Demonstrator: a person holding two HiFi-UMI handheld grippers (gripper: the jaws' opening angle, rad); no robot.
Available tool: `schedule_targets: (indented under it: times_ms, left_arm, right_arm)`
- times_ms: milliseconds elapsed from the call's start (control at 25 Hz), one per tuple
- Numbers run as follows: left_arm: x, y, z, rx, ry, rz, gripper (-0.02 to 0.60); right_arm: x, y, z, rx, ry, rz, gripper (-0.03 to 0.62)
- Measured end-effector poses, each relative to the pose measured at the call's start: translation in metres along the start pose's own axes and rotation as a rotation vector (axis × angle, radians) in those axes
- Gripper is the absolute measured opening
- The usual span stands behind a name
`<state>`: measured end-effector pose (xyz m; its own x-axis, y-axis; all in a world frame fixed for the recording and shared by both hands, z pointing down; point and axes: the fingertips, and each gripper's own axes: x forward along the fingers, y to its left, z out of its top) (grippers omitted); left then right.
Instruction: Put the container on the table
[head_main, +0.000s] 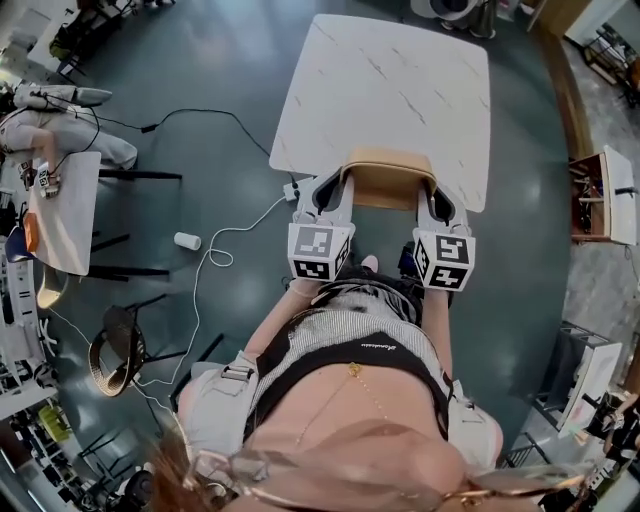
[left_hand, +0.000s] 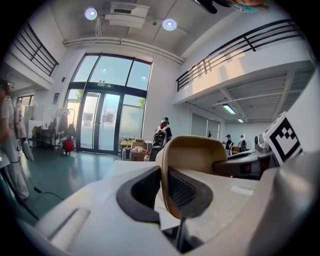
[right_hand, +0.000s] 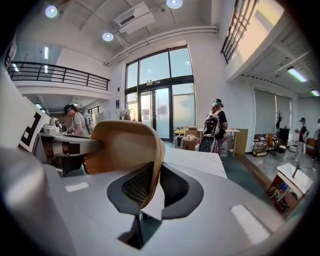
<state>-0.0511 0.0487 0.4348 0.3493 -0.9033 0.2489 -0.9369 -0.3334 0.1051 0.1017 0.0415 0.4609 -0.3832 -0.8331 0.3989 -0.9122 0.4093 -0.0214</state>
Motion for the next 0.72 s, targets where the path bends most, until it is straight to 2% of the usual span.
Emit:
schedule_targets:
  times_ms: [320, 720]
  left_arm:
    - [0.045, 0.026, 0.019, 0.022, -0.004, -0.092, 0.031]
    - [0.088, 0.075, 0.023, 0.020, 0.024, -0.125, 0.031]
  right_arm:
    - [0.036, -0.008, 0.020, 0.024, -0.001, -0.081, 0.063]
    - [0.093, 0.000, 0.034, 0.022, 0.025, -0.096, 0.069]
